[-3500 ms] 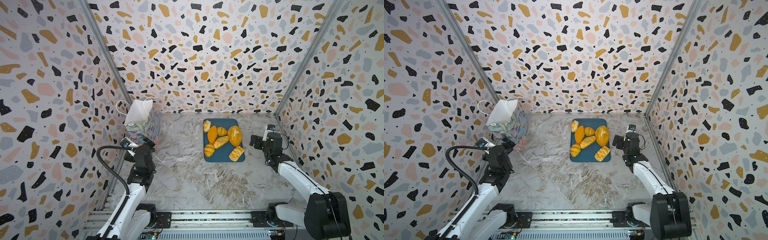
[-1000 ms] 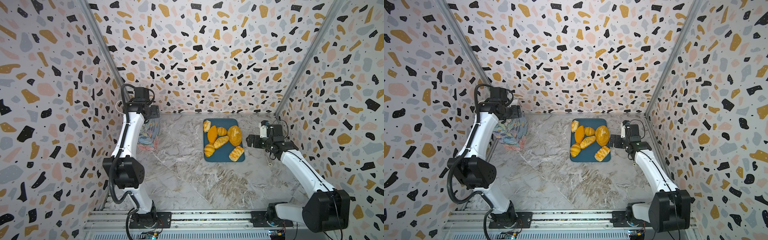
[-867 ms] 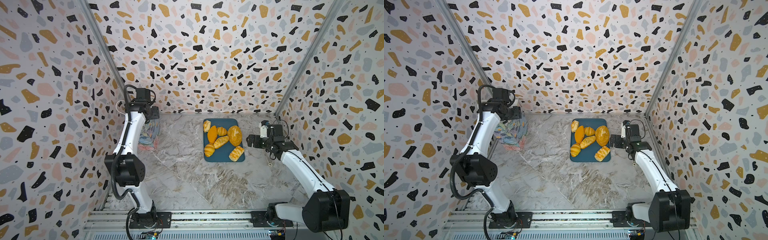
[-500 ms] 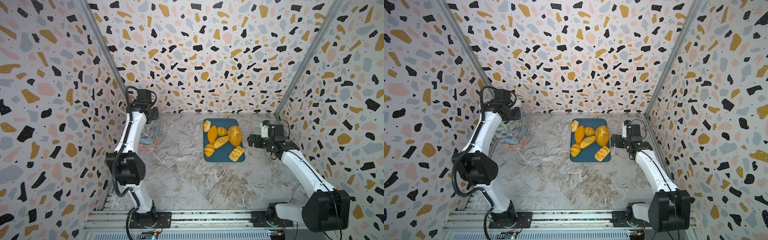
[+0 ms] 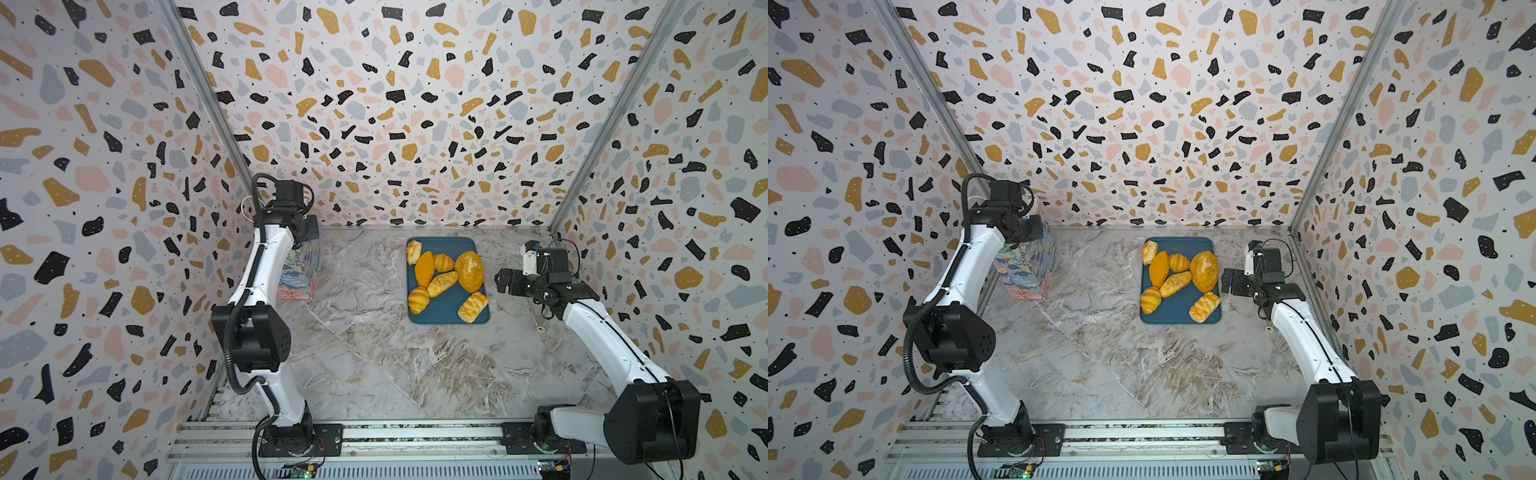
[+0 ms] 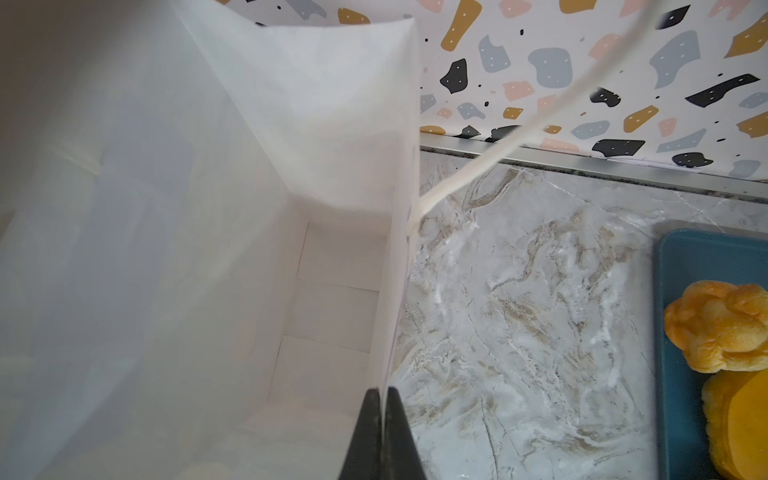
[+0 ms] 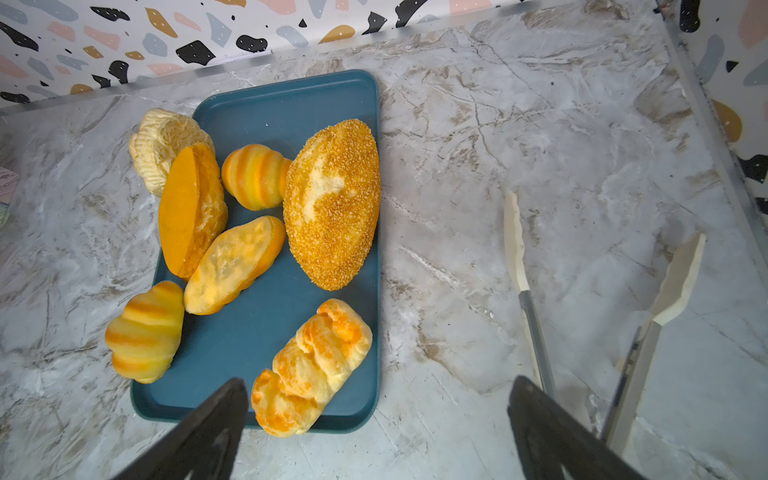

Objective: Place the fake bread into the paper bag
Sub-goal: 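Carry the paper bag with the left gripper toward the teal bread tray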

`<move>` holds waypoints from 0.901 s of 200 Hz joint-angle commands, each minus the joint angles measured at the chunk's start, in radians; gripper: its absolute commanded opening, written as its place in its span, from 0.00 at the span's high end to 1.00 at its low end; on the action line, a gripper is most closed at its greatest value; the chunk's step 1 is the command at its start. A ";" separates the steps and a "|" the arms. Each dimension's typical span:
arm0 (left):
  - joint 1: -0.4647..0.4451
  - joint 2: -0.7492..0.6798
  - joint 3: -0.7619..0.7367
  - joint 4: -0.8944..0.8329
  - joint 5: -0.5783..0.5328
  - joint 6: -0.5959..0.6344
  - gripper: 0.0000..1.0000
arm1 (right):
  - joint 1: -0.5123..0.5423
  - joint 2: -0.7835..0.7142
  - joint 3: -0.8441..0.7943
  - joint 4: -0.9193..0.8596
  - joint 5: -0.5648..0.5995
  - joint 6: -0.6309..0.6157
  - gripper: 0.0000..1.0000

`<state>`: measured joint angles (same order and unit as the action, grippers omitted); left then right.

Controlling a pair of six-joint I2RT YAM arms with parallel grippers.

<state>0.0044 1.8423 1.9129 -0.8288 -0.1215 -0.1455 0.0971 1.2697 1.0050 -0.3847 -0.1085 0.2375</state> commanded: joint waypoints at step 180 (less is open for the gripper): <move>-0.175 -0.186 -0.119 0.049 0.088 -0.167 1.00 | -0.007 -0.052 -0.025 0.012 0.002 0.000 0.00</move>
<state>-0.1452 1.7027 1.8233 -0.8146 -0.0505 -0.2913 0.0956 1.2541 0.9833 -0.3820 -0.1120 0.2379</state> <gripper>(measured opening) 0.046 0.995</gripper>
